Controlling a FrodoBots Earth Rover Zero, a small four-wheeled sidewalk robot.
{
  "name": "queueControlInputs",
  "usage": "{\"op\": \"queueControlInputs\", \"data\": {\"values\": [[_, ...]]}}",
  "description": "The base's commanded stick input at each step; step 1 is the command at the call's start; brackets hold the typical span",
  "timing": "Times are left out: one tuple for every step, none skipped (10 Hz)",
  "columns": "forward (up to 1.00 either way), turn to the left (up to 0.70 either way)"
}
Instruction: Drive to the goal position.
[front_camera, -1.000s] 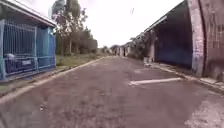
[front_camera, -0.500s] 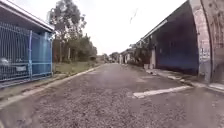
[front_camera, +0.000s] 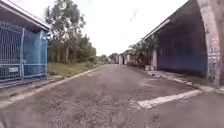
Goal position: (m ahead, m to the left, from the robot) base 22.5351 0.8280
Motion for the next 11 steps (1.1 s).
{"op": "queueControlInputs", "data": {"values": [[0.70,0.00],[0.70,0.00],[0.70,0.00],[0.70,0.00],[0.70,0.00],[0.70,-0.06],[0.70,-0.33],[0.70,-0.33],[0.70,-0.04],[0.70,0.00],[0.70,0.00]]}}
